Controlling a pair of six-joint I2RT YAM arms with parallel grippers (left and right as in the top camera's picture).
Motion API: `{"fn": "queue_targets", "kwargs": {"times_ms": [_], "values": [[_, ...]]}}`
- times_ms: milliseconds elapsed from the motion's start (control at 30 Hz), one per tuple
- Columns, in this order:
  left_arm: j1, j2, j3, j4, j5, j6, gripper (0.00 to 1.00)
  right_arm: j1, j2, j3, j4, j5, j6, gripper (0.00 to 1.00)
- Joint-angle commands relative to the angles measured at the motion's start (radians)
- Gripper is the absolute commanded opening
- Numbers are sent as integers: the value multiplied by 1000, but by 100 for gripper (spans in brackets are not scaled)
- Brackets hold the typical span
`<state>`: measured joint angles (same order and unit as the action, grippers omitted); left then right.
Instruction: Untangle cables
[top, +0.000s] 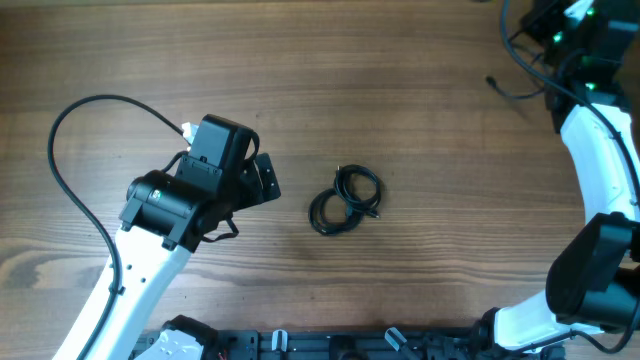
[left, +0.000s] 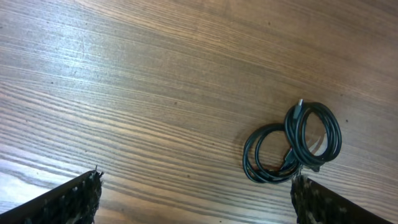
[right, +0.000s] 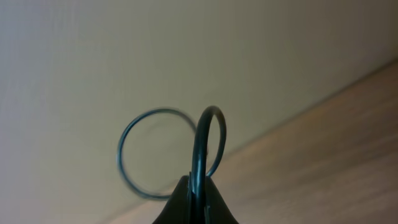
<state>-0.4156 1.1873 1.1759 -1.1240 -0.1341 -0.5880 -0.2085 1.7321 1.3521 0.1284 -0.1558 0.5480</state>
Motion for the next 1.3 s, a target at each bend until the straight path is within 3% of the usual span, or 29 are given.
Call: {"fn": "queue_targets", "kwargs": {"times_ms": [0, 133, 233, 333, 367, 467, 667, 800, 1000, 1133, 1267], "values": [[5, 0, 2, 1, -13, 8, 100, -45, -11, 16, 61, 214, 1, 4], [5, 0, 2, 1, -13, 8, 100, -67, 45, 16, 118, 264, -103, 4], [5, 0, 2, 1, -13, 8, 100, -77, 111, 16, 134, 341, -80, 5], [5, 0, 2, 1, -13, 8, 100, -84, 195, 19, 157, 248, -117, 82], [5, 0, 2, 1, -13, 8, 100, -86, 208, 19, 136, 234, -126, 99], [5, 0, 2, 1, -13, 8, 100, -101, 196, 37, 58, 206, -126, 100], [5, 0, 2, 1, -13, 8, 100, -172, 61, 142, -279, 133, -116, 100], [5, 0, 2, 1, -13, 8, 100, -188, 27, 141, -629, 130, -102, 100], [5, 0, 2, 1, -13, 8, 100, -185, 30, 120, -1015, -235, 6, 100], [5, 0, 2, 1, -13, 8, 100, -131, 30, 85, -1130, -301, 65, 100], [5, 0, 2, 1, -13, 8, 100, -31, 30, 62, -1123, -300, 63, 100]]}}
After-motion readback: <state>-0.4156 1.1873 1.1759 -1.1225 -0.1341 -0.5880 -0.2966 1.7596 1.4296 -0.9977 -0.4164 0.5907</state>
